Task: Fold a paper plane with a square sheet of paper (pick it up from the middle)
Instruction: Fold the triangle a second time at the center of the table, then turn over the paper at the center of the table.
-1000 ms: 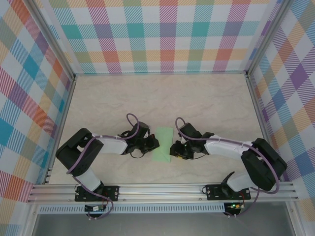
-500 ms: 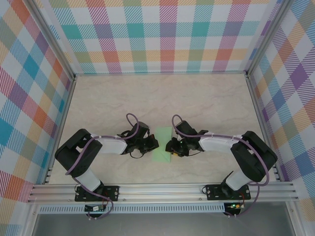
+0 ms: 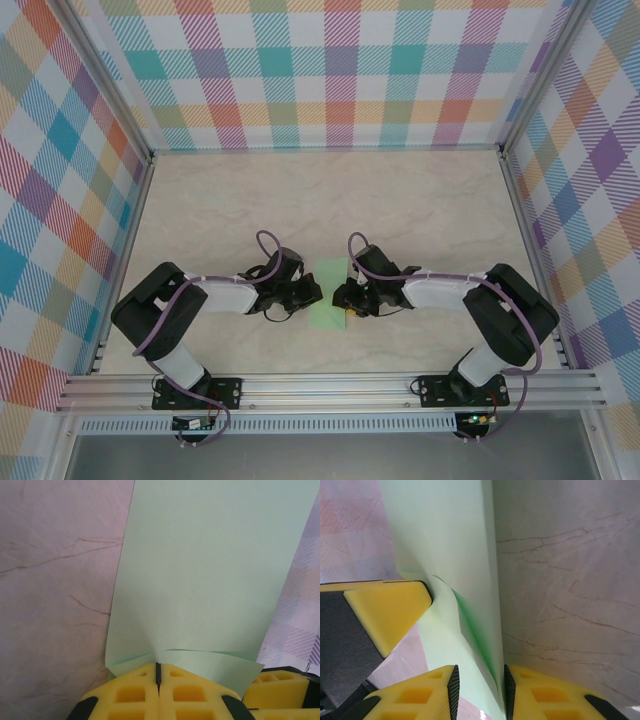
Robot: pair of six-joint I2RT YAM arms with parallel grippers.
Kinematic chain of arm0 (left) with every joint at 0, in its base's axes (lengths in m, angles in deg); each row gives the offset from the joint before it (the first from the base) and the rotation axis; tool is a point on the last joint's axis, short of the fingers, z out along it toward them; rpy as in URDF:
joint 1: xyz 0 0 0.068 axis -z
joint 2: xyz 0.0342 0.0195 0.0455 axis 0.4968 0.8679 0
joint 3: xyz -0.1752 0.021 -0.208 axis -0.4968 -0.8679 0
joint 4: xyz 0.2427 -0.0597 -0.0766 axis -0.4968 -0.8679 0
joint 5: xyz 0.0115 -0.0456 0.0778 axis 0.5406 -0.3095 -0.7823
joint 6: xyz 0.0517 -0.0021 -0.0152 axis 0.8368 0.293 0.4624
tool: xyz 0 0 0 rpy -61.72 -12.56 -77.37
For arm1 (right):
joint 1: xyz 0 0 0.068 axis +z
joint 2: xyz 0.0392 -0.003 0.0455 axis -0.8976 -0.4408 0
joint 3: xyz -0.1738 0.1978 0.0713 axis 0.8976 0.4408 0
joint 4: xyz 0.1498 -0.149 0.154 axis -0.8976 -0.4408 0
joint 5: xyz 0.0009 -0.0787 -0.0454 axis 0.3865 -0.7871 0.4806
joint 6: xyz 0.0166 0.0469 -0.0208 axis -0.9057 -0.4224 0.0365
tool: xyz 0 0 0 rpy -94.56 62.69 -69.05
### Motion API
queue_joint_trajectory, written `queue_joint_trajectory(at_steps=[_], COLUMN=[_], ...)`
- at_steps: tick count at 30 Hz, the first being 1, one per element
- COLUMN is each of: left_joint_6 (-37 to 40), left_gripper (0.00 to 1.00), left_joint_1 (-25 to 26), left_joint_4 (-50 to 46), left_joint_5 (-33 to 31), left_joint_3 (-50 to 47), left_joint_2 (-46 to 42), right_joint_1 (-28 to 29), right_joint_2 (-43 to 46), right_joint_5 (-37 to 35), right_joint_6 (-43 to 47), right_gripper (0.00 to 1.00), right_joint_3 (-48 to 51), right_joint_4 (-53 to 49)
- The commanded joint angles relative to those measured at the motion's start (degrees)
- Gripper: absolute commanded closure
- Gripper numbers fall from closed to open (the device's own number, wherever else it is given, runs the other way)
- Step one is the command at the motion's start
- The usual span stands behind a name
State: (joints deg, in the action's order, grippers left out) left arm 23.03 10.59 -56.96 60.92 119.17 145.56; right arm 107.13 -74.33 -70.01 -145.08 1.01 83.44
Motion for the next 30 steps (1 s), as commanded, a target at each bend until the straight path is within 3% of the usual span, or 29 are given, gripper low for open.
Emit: queue_joint_trajectory(at_steps=[1, 13, 20, 27, 30], left_joint_6=[0.2, 0.7, -0.7, -0.1, 0.0], left_gripper=[0.98, 0.88, 0.86, 0.86, 0.86], left_joint_1=[0.1, -0.3, -0.6, -0.7, -0.7], left_joint_4=[-0.1, -14.9, -16.9, -19.3, -21.2], left_joint_5=[0.1, -11.0, -13.3, -14.0, -15.4], left_joint_3=[0.6, 0.1, -3.3, -3.5, -3.7], left_joint_2=[-2.9, -16.5, -21.4, -23.7, -25.9], right_joint_1=[-0.5, -1.6, -2.1, -2.4, -2.5], right_joint_2=[-0.7, -1.2, -1.5, 0.3, 2.9], right_joint_5=[1.5, 4.0, 4.2, 4.9, 3.1], right_joint_6=[-0.6, 1.2, 1.5, 4.4, 8.0], right_gripper=[0.68, 0.7, 0.74, 0.88, 0.93], right_joint_3=[1.7, 2.8, 2.8, 0.3, -3.1], right_joint_4=[3.5, 9.1, 10.5, 6.9, -1.2])
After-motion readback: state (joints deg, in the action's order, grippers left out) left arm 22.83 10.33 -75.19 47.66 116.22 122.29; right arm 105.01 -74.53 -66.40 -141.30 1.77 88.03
